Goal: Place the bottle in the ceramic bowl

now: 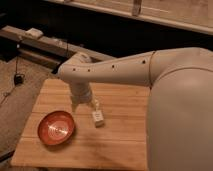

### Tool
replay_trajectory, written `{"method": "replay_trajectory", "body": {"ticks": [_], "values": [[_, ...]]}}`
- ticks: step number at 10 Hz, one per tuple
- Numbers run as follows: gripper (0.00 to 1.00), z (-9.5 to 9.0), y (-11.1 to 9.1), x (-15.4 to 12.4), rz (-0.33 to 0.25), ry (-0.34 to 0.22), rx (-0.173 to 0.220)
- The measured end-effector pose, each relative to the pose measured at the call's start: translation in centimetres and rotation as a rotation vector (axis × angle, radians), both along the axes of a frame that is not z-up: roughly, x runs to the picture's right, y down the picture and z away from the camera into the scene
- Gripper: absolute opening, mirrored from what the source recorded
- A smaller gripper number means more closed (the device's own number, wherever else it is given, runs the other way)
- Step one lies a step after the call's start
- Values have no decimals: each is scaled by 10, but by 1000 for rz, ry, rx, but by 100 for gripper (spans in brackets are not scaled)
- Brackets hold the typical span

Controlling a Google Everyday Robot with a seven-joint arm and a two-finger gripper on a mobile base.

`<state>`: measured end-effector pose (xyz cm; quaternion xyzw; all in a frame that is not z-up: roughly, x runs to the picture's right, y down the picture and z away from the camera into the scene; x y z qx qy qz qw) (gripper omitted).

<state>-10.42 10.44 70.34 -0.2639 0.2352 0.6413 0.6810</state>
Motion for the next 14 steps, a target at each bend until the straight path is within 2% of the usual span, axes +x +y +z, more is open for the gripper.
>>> {"method": "replay_trajectory", "body": {"ticks": [14], "values": [[65, 3, -2, 2, -11, -2, -6]]}}
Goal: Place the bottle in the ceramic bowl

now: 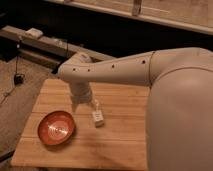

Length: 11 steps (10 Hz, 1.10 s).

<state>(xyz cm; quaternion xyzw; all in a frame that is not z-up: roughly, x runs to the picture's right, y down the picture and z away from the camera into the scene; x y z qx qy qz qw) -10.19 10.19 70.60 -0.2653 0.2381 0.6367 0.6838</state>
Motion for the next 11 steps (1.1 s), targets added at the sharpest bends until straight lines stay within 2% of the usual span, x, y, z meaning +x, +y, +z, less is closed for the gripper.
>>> {"method": "replay_trajectory", "body": {"ticks": [2, 4, 5, 9, 11], "values": [[65, 15, -4, 11, -13, -6, -17], [65, 41, -5, 30, -32, -9, -24], [65, 58, -3, 34, -42, -20, -26], [65, 104, -1, 47, -77, -56, -36], [65, 116, 0, 47, -90, -67, -36]]}}
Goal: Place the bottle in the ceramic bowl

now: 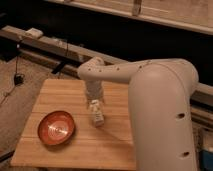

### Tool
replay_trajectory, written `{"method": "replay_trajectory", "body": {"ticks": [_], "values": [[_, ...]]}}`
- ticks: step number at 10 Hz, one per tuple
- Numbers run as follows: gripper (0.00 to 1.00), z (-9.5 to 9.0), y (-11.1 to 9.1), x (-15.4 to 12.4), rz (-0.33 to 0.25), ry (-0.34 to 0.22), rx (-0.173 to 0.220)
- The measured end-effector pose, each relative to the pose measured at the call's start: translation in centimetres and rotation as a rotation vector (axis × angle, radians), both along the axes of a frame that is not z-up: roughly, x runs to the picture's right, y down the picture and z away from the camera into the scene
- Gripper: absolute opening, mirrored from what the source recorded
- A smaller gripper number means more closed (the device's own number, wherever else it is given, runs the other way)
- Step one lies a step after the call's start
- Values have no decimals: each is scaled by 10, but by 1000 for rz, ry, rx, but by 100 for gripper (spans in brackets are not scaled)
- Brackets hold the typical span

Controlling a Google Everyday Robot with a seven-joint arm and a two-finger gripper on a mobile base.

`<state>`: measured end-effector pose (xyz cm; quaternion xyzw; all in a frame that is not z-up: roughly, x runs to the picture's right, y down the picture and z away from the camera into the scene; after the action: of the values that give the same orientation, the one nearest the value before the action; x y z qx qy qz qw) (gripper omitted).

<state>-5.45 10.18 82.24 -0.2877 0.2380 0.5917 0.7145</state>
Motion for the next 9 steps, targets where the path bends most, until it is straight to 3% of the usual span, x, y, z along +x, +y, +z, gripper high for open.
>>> {"method": "replay_trajectory", "body": {"ticks": [4, 9], "values": [[65, 24, 11, 1, -37, -14, -33], [65, 45, 29, 3, -29, -25, -104]]}}
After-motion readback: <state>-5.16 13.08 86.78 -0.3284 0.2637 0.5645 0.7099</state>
